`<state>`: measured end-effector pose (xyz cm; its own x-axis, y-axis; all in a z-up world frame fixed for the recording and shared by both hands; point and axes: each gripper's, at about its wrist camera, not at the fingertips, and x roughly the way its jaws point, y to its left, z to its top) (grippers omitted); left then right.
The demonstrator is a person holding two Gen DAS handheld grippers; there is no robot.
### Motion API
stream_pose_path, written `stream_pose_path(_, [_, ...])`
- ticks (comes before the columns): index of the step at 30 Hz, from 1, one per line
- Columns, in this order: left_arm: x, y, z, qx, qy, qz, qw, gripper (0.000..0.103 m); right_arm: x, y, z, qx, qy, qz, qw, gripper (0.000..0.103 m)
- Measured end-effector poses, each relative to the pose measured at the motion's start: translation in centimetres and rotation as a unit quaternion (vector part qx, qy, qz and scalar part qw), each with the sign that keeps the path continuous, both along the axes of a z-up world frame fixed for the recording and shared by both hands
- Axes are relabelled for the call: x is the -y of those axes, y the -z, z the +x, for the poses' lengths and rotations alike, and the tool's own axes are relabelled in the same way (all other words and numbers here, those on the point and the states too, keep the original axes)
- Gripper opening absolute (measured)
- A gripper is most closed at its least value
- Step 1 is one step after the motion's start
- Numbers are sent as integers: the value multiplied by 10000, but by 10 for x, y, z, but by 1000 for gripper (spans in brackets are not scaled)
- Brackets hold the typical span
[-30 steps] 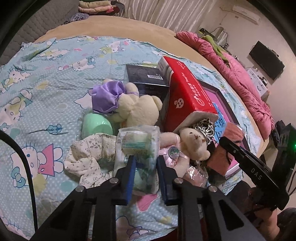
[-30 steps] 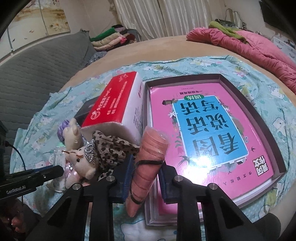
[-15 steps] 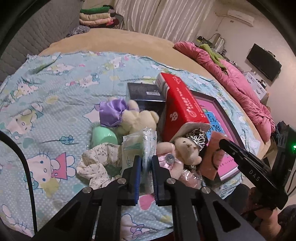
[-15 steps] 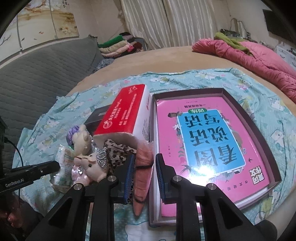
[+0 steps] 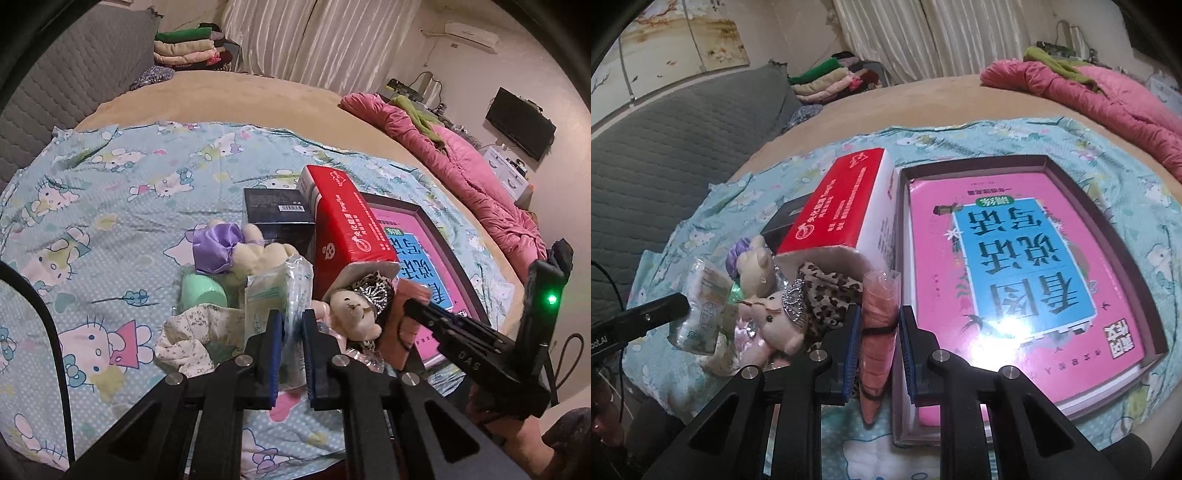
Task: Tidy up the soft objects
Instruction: 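Carry the pink sock with the right tool while the left tool carries the wipes packet to the tray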
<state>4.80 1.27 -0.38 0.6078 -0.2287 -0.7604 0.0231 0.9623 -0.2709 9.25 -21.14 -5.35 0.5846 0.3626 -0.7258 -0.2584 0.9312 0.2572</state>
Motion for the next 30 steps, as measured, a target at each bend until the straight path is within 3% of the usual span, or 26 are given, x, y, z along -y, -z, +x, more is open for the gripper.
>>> stream_pose_path(5, [5, -6, 0, 51, 71, 9, 10000, 11, -7, 19, 9, -372, -101, -79, 9992, 29])
stream_pose_path(10, [14, -16, -2, 165, 147, 85, 9997, 11, 2, 21, 14, -380, -14, 128, 9992, 16])
stream_pose_path(17, [32, -36, -4, 349, 319, 121, 9988, 11, 15, -14, 3, 256, 7, 250, 9994, 15])
stream_pose_path(30, [95, -62, 7, 547, 879, 179, 9945, 11, 73, -66, -16, 785, 592, 692, 9927, 15])
